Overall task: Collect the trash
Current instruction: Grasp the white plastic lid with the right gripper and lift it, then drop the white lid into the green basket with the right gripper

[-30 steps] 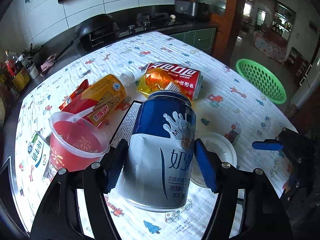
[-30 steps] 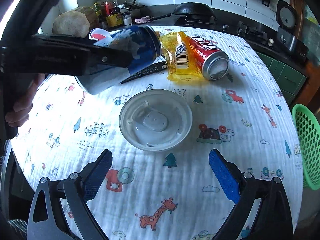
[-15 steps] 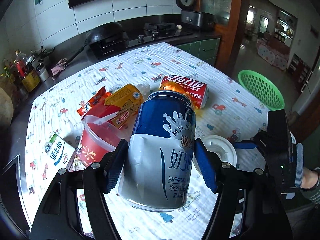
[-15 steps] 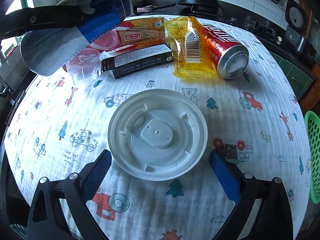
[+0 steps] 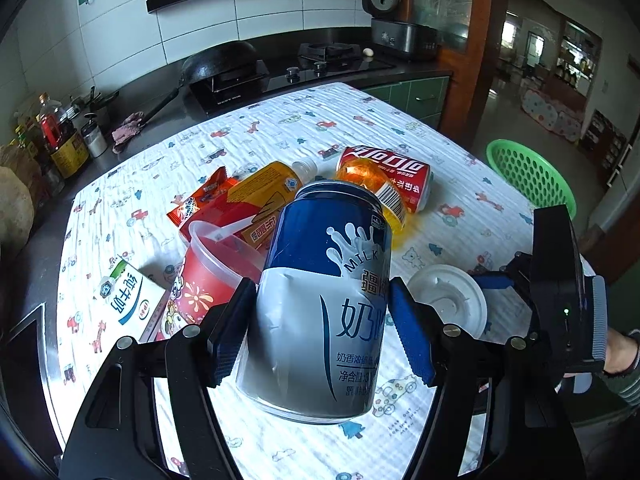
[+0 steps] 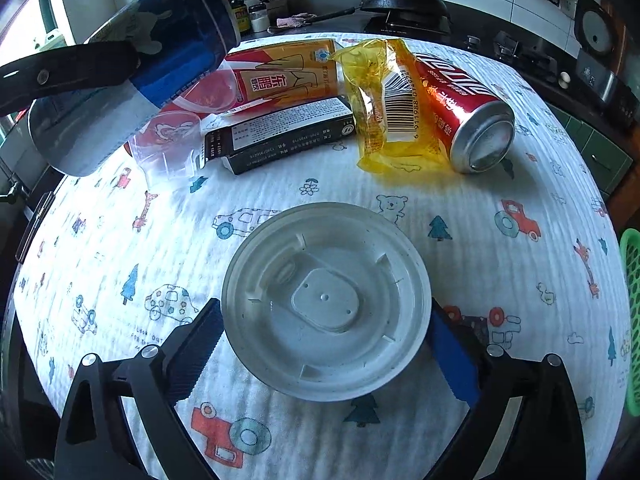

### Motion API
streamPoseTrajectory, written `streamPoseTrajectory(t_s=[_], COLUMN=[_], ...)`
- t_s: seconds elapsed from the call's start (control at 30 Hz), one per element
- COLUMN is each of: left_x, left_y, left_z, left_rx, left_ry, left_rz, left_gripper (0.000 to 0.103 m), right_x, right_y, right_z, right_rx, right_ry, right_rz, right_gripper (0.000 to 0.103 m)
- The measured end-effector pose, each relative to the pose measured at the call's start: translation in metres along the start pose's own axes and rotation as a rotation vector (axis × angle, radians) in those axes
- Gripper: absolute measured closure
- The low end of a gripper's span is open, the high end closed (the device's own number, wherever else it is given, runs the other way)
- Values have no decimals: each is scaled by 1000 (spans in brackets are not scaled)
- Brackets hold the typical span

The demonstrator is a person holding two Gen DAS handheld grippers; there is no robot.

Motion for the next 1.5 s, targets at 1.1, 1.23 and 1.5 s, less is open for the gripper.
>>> streamPoseTrajectory(t_s=[1.1,1.23,1.5], left_x=[-34,-43,-61], left_y=[55,67,82], left_z=[-126,-145,-169], left_rx=[-129,-143,-150], left_ry=[-160,-180,-201], left_rz=[-6,-4,17], left_gripper=[37,37,37], right_x=[144,159,164], right_y=[-45,-58,-83], right_z=[-194,-249,-336], right_rx=[-314,-396,-531], right_ry=[-289,-337,-397], right_rz=[-153,-154,-137], right_gripper=[14,14,13])
Point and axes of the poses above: each gripper's, at about its wrist camera, not at the fingertips, and x roughly against the way its jaws point, z to its left, y to its top, the point moved 6 cm from there along -x, roughly the way its jaws point
